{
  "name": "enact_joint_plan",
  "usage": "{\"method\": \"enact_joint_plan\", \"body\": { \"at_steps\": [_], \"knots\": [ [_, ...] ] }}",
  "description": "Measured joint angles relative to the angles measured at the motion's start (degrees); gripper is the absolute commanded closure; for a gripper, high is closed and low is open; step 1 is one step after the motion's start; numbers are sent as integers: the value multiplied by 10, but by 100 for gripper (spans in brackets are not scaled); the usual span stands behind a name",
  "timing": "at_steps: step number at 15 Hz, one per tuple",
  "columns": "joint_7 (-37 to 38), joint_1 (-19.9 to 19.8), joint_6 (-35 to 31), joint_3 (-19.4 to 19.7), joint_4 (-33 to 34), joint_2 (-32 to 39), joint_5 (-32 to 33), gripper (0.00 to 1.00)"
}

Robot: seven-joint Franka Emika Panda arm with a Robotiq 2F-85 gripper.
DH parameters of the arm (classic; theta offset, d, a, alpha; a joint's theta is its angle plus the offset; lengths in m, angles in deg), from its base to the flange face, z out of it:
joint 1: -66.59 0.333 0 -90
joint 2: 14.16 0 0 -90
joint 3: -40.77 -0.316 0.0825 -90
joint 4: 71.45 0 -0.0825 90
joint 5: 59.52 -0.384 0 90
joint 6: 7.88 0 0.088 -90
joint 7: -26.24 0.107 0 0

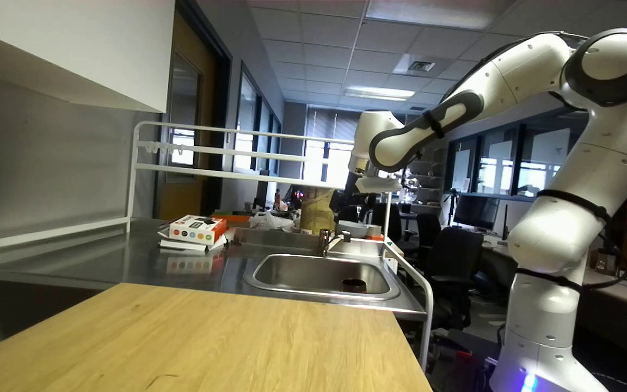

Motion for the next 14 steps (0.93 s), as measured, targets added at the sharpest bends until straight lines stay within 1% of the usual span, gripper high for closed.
{"method": "enact_joint_plan", "body": {
  "at_steps": [3, 8, 11, 14],
  "knots": [
    [31, -4, -5, 16, 30, 50, 3, 0],
    [42, 0, -20, 65, 76, 125, 4, 0],
    [42, 10, -20, 94, 103, 163, -2, 0],
    [42, 25, -19, 115, 127, 196, -12, 0]
  ]
}}
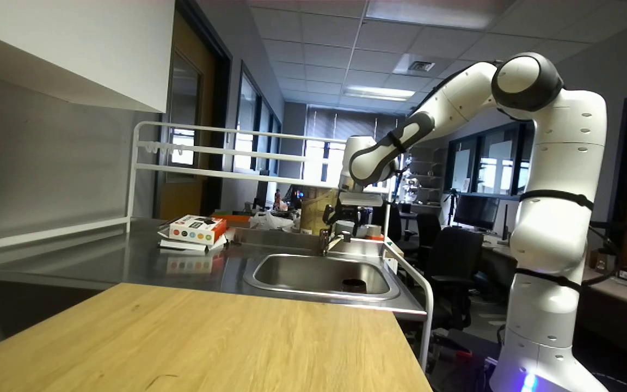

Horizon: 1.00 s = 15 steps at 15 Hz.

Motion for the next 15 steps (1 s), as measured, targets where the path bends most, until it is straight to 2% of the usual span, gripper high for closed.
{"method": "enact_joint_plan", "body": {
  "at_steps": [3, 4, 5, 7, 8, 15],
  "knots": [
    [-1, 17, 2, 12, 18, 26, -15, 0],
    [-2, 23, 4, 15, 23, 33, -19, 5],
    [-2, 28, 6, 18, 27, 40, -22, 25],
    [-3, 37, 9, 24, 35, 52, -25, 29],
    [-3, 40, 11, 26, 37, 57, -25, 35],
    [-4, 49, 17, 44, 49, 71, -25, 91]
  ]
}}
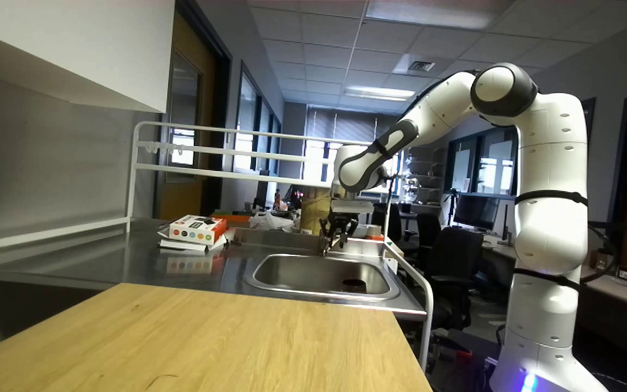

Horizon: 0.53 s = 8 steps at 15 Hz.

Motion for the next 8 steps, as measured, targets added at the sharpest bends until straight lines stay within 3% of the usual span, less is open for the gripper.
{"method": "enact_joint_plan", "body": {
  "at_steps": [2, 8],
  "knots": [
    [0, 0, 0, 4, 0, 0, 0, 100],
    [0, 3, 3, 7, 0, 3, -2, 97]
  ]
}}
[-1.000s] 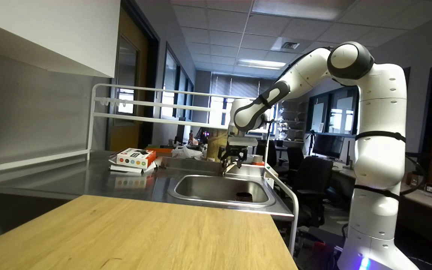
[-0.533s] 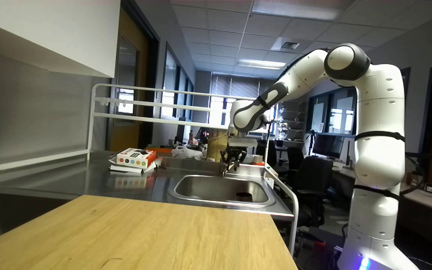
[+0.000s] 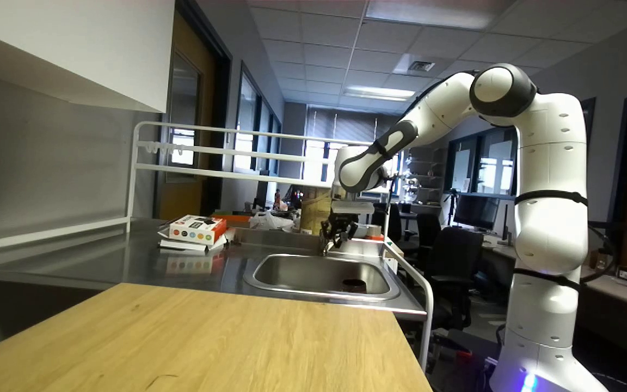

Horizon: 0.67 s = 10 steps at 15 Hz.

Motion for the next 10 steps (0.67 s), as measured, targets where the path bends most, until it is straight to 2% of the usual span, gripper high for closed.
{"method": "enact_joint_plan", "body": {
  "at_steps": [10],
  "knots": [
    [-6, 1, 11, 10, -1, 1, -14, 97]
  ]
}}
